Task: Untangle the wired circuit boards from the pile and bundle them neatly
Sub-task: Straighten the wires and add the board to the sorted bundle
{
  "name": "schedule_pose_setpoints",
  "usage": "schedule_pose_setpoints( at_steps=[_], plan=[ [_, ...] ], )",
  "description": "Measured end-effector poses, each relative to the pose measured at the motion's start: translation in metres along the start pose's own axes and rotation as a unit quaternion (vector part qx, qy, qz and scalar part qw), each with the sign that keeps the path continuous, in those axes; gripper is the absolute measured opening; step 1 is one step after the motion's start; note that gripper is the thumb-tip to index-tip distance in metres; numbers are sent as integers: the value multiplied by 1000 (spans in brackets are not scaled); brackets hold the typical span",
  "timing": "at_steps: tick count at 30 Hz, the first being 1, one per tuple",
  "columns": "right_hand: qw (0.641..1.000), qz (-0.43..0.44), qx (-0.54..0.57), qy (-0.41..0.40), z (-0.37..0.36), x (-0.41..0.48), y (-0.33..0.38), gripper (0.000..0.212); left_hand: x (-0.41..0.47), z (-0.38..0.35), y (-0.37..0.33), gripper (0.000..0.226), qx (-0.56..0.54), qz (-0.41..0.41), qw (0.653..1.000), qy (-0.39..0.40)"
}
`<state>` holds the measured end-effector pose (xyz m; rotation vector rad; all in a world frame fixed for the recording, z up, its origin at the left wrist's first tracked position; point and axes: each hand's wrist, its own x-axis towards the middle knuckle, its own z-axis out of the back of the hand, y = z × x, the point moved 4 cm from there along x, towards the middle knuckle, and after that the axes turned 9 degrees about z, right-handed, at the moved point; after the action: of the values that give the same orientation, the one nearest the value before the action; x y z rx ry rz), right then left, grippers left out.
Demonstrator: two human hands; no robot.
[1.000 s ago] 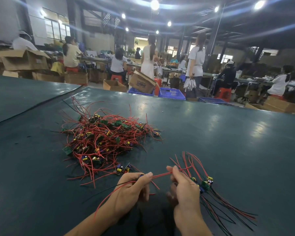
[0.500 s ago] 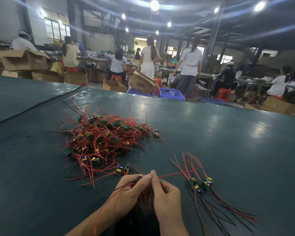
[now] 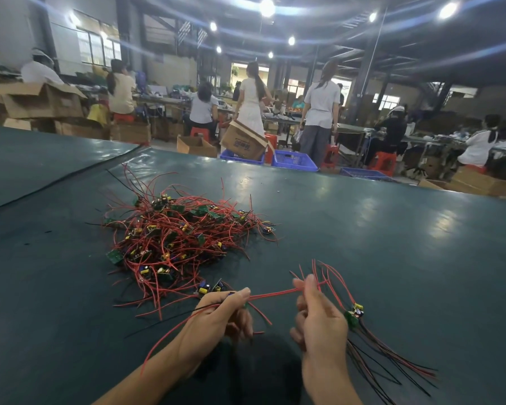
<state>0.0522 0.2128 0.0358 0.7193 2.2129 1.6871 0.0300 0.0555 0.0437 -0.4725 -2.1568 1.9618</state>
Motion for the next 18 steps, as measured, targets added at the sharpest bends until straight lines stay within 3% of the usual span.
schedule_pose_setpoints(
  at_steps=[2, 5, 8, 11, 13, 15, 18],
  plan=[
    [996, 1, -51, 75, -13, -10, -5, 48, -1, -1, 1, 44, -4, 11, 1000, 13],
    [969, 57, -126, 203, -33, -25, -8, 57, -1, -3, 4, 44, 14, 37, 999, 35],
    [951, 122, -216, 184, -29, -24, -5, 68, 2, 3, 7, 49, 4, 63, 998, -2],
    [970, 131, -179, 103, -16, -14, 2, 65, 7, 10, 8, 48, -38, 53, 996, -62],
    [974, 113, -164, 105, -15, -14, 0, 66, 8, 9, 7, 47, -45, 52, 996, -59],
    [974, 82, -151, 147, -19, -17, -6, 62, 7, 10, 7, 45, -47, 49, 996, -56],
    [955, 37, -95, 278, -33, -26, -13, 55, 6, 7, 6, 41, -37, 60, 997, -24]
  ],
)
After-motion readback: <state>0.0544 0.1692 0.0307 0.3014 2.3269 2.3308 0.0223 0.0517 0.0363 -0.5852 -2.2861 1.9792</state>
